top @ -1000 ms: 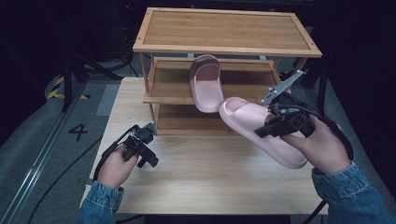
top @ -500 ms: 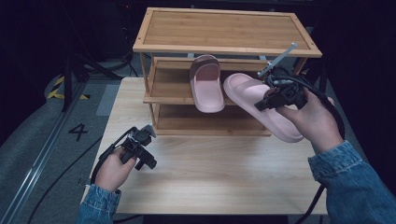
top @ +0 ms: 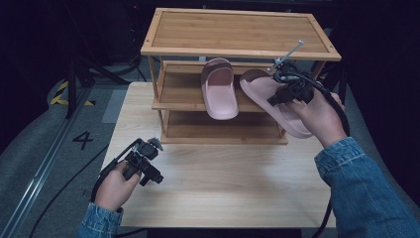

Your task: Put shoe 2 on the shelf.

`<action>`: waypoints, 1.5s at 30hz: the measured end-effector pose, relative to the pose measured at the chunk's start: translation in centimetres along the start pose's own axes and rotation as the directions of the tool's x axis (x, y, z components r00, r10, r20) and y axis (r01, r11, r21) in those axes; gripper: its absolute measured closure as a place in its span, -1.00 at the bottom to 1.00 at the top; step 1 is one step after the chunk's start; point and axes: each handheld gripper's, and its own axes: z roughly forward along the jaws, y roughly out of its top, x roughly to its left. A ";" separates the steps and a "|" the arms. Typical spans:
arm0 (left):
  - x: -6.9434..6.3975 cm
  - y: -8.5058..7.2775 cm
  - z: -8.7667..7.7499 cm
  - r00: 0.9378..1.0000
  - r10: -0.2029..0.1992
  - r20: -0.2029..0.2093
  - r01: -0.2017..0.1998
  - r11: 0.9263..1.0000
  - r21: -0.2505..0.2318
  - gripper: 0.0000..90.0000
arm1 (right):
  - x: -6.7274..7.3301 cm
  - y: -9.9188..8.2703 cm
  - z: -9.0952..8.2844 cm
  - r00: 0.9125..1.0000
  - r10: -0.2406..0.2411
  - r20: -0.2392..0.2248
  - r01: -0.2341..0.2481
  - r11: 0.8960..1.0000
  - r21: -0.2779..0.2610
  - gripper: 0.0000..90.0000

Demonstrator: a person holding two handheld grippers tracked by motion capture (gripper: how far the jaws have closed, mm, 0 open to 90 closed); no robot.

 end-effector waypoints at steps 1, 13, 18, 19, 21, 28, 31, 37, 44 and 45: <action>0.1 -0.2 0.1 1.000 -0.002 0.000 0.002 1.000 0.001 -0.61 | 0.0 0.0 0.0 1.000 -0.009 0.015 0.009 1.000 -0.004 0.85; 0.5 -1.4 0.1 1.000 -0.031 0.001 0.031 1.000 0.005 -0.61 | 0.2 -0.3 2.1 0.998 -0.024 0.060 0.027 0.998 -0.057 0.85; 0.5 -1.3 0.4 1.000 -0.024 0.011 0.024 1.000 0.014 -0.61 | 0.1 0.0 2.8 0.993 -0.036 0.114 0.045 0.996 -0.076 0.80; 0.5 -1.3 0.4 1.000 -0.024 0.011 0.024 1.000 0.014 -0.61 | 0.1 0.0 2.8 0.993 -0.036 0.114 0.045 0.996 -0.076 0.80; 0.5 -1.2 0.5 1.000 -0.027 0.009 0.027 1.000 0.015 -0.61 | 0.3 0.3 3.1 0.989 -0.049 0.136 0.061 0.995 -0.081 0.75; 0.5 -0.4 0.6 1.000 -0.017 0.017 0.017 1.000 0.013 -0.61 | 0.3 0.1 3.1 0.982 -0.055 0.183 0.075 0.992 -0.106 0.54; 0.2 0.3 0.6 1.000 0.004 0.020 -0.004 1.000 0.007 -0.61 | 0.2 -0.1 2.6 0.985 -0.043 0.169 0.062 0.992 -0.112 0.41; -0.4 1.8 0.6 0.999 0.039 0.032 -0.039 0.999 0.014 -0.61 | 0.3 -1.4 0.7 0.990 0.015 0.137 0.005 0.990 -0.140 0.32; -0.6 3.1 0.5 0.998 0.055 0.025 -0.055 0.998 0.016 -0.61 | 0.4 -3.9 -1.8 0.996 0.066 0.067 -0.058 0.992 -0.113 0.29; -0.6 3.3 0.5 0.998 0.056 0.021 -0.056 0.998 0.015 -0.61 | 0.4 -4.3 -2.1 0.996 0.069 0.056 -0.062 0.992 -0.108 0.29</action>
